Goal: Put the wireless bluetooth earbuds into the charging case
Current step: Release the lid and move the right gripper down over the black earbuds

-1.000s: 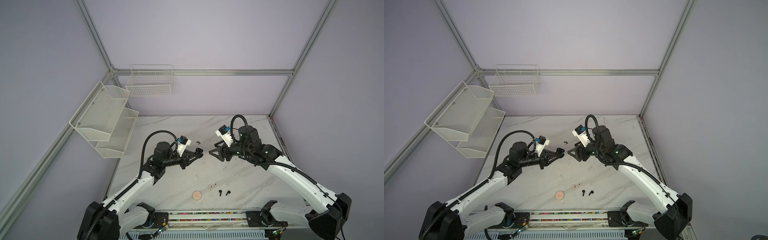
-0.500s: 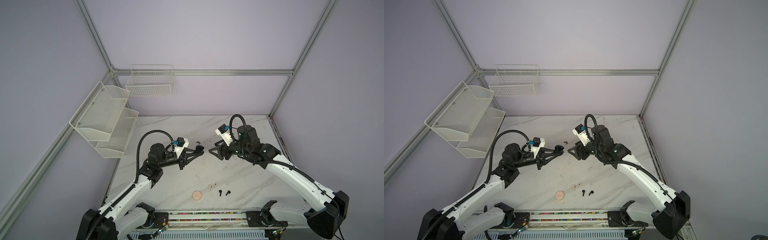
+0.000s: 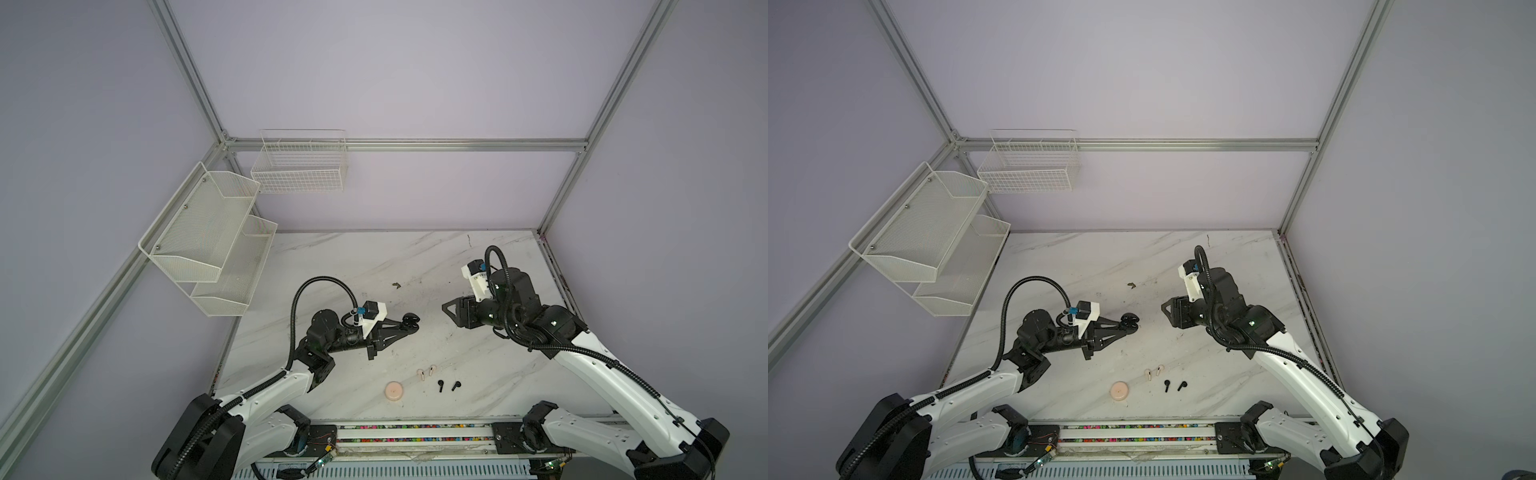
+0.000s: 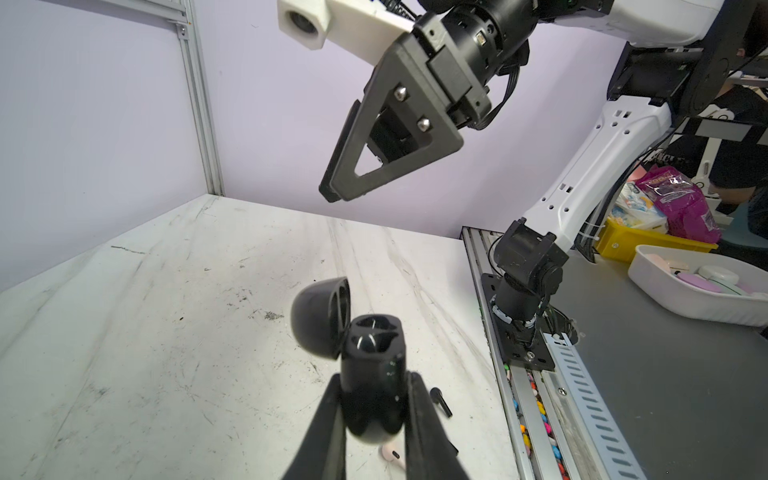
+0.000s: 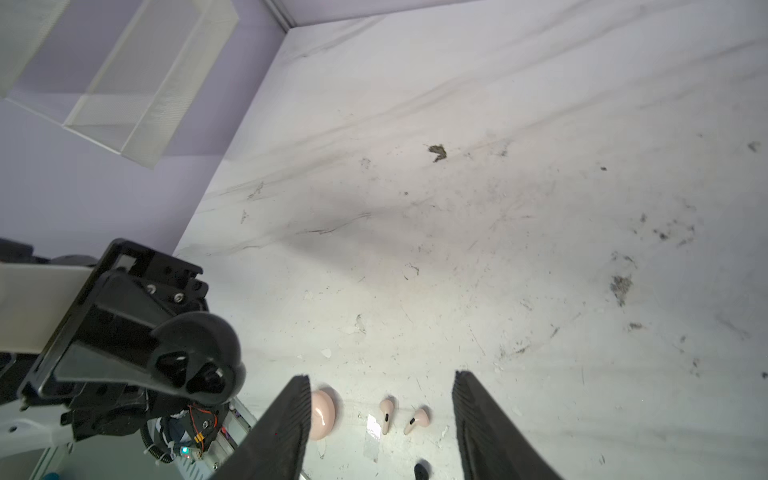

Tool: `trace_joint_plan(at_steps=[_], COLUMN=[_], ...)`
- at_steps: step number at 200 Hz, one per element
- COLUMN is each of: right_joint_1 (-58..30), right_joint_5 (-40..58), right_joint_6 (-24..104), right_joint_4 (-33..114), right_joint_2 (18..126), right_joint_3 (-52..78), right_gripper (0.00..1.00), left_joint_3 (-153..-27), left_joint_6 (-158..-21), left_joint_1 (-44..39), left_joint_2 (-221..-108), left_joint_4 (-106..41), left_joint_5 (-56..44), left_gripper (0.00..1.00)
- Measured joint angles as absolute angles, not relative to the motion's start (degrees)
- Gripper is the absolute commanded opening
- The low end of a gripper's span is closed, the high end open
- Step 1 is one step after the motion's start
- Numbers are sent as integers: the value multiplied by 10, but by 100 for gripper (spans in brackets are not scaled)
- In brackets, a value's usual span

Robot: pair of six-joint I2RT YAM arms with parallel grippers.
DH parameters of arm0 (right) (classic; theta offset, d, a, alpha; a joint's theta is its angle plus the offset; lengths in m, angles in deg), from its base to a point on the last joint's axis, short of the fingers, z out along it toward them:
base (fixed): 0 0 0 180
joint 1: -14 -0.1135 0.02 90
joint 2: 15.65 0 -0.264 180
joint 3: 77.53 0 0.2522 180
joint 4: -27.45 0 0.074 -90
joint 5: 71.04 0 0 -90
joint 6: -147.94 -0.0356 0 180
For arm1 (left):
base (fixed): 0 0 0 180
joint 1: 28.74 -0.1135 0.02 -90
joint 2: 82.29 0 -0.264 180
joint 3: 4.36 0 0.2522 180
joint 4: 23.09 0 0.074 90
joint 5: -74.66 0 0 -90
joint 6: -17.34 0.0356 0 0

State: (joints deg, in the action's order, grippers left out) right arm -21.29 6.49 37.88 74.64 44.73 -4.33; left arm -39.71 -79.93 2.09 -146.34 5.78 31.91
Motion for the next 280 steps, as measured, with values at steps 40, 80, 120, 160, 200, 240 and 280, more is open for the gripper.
trace_joint_plan(at_steps=[40,80,120,160,200,240,280], right_joint_1=[-213,-213,-234,-289,-357,-426,-439], right_joint_5=[94,89,90,95,111,117,118], right_joint_6=[331,298,233,162,89,34,17], right_joint_4=[784,792,789,791,792,793,791], right_joint_2=[517,524,510,513,529,570,625], right_joint_3=[-83,-129,-170,-191,-197,-194,-192], right_gripper=[53,49,47,43,41,40,40], left_joint_3=[-353,-332,-332,-332,-332,-332,-332], left_joint_6=[-810,-812,-822,-852,-871,-888,-901], left_joint_1=[53,62,62,62,62,62,62], left_joint_2=[-1511,-1563,-1571,-1572,-1577,-1612,-1624], left_joint_4=[184,293,333,350,362,384,405], left_joint_5=[276,252,236,225,223,225,228], left_gripper=[0,0,0,0,0,0,0])
